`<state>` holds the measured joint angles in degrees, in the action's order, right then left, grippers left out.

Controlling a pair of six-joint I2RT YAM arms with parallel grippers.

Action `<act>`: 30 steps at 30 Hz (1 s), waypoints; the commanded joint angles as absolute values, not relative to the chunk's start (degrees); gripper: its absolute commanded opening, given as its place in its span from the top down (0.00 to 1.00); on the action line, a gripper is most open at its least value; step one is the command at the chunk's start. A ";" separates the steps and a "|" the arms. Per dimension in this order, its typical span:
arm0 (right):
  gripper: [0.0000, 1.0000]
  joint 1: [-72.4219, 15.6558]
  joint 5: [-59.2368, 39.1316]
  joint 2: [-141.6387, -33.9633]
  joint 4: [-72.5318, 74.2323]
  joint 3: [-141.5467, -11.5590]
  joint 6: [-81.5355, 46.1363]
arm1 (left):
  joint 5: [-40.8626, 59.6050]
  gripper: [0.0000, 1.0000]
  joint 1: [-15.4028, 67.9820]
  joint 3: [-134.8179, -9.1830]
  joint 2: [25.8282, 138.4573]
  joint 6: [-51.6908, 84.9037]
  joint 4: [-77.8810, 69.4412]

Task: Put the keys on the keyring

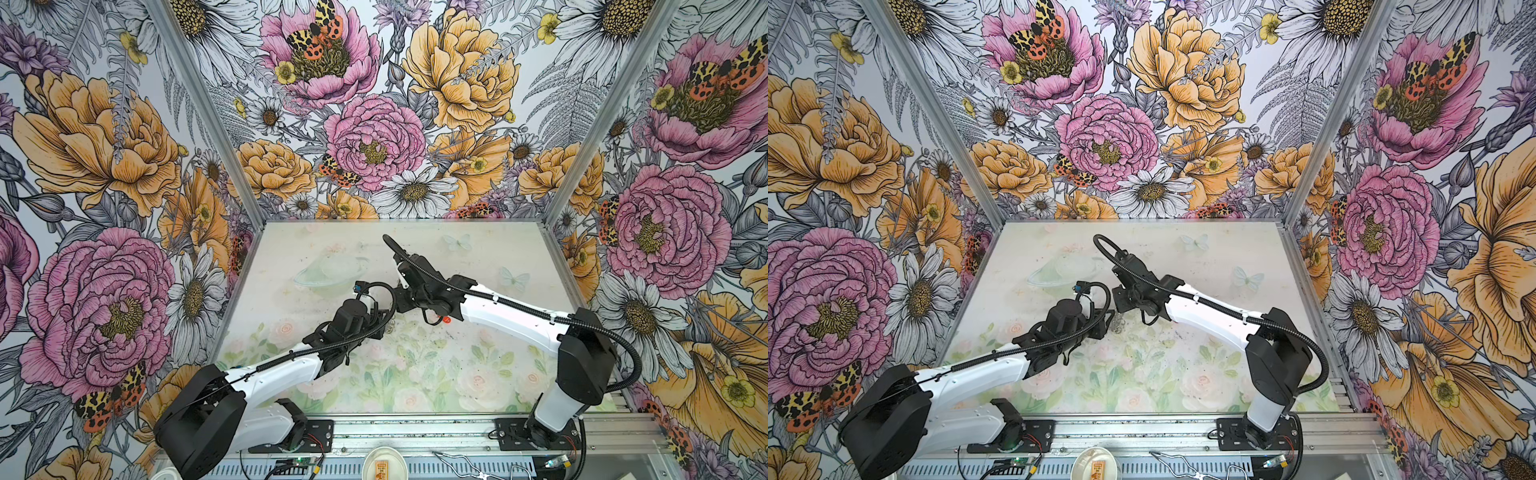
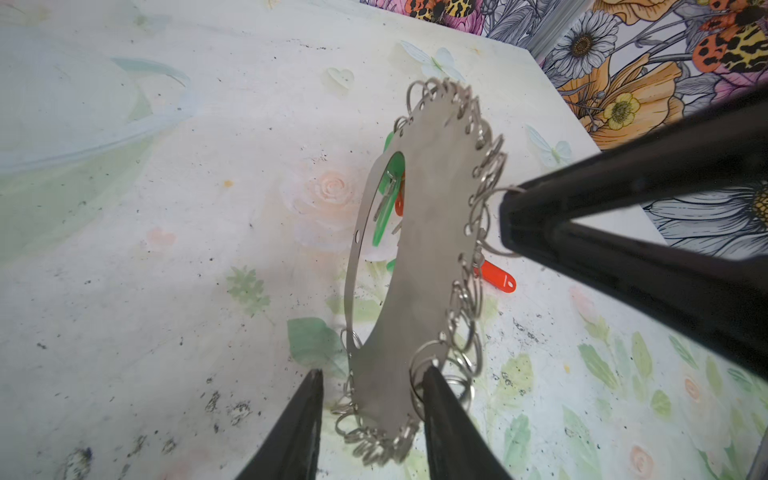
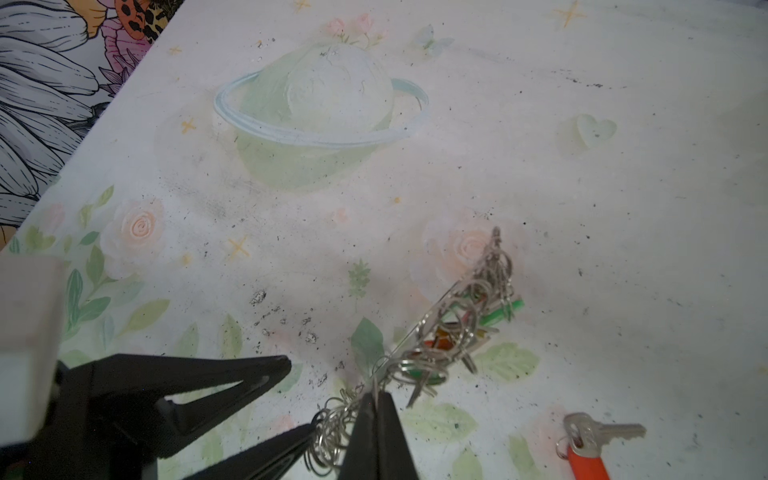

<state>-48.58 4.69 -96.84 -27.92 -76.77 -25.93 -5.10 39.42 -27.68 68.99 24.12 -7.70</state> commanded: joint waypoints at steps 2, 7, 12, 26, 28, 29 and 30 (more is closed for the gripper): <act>1.00 -48.52 4.62 -95.43 -25.75 -78.92 -27.56 | -2.58 0.46 38.67 -26.22 67.49 20.83 -9.03; 1.00 -48.25 6.01 -95.88 -25.75 -79.41 -29.23 | 1.17 0.30 39.15 -22.47 61.54 20.87 -13.23; 1.00 -48.24 7.16 -96.90 -25.69 -80.17 -30.49 | 1.76 0.25 39.27 -20.13 54.86 23.41 -13.33; 1.00 -48.69 6.72 -97.39 -25.71 -81.12 -32.30 | -1.93 0.22 40.33 -24.02 64.05 23.54 -11.86; 1.00 -48.69 6.59 -97.30 -25.66 -81.04 -32.34 | -2.39 0.25 40.43 -24.71 65.08 22.98 -11.17; 1.00 -48.70 6.54 -97.30 -25.71 -80.96 -32.34 | -3.54 0.28 40.46 -25.26 65.37 22.71 -9.91; 1.00 -48.69 6.49 -97.31 -25.71 -80.88 -32.34 | -4.39 0.32 40.35 -25.48 65.48 22.37 -9.04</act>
